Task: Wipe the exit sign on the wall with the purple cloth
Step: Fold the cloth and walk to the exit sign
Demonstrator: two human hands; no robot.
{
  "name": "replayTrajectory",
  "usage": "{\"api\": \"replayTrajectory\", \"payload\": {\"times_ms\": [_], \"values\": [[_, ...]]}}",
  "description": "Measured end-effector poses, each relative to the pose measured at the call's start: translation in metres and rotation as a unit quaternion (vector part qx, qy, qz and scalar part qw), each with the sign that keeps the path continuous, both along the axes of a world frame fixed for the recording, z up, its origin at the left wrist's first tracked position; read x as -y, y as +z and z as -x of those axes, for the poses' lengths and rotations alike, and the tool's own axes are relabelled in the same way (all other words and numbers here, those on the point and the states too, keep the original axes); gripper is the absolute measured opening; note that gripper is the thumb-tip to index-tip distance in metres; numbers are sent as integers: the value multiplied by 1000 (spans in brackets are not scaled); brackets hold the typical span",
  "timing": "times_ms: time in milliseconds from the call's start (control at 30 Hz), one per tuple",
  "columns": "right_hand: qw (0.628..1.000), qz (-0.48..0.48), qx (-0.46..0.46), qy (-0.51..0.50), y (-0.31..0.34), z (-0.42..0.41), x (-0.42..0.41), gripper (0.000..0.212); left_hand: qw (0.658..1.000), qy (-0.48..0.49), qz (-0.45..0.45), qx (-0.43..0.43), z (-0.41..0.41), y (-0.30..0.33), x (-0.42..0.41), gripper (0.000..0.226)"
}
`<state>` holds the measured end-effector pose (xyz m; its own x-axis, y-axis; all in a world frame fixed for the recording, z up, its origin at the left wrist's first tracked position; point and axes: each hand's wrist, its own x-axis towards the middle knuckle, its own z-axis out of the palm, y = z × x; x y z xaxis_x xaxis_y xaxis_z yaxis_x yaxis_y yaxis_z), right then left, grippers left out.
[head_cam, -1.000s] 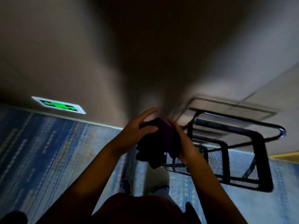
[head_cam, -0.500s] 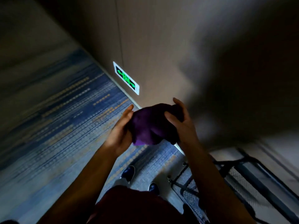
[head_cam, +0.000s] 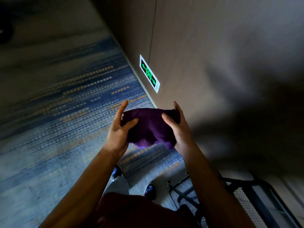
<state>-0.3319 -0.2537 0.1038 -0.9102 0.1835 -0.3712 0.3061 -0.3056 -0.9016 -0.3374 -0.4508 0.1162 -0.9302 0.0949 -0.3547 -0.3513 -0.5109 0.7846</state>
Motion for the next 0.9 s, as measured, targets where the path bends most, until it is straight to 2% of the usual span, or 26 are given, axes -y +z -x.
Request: {"api": "replayTrajectory", "payload": {"times_ms": [100,233,333,433,633,733,900], "values": [[999,-21,0,41,2,25,20,75,999,0,29,-33,23,0,28,70],[988,-121,-40,84,9,67,49,72,995,2,83,-54,62,-5,75,67],[960,-237,-115,94,16,97,76,64,990,-8,121,-69,89,-6,104,59],[934,-308,-160,79,19,123,107,57,987,-20,146,-69,111,-9,125,51],[918,-344,-173,91,20,166,150,45,991,-10,129,-35,162,-14,165,41],[919,-344,-167,96,18,193,161,44,992,-14,122,-27,192,-15,179,25],[921,-340,-157,105,8,254,172,51,989,-32,141,-35,252,-24,198,40]]}}
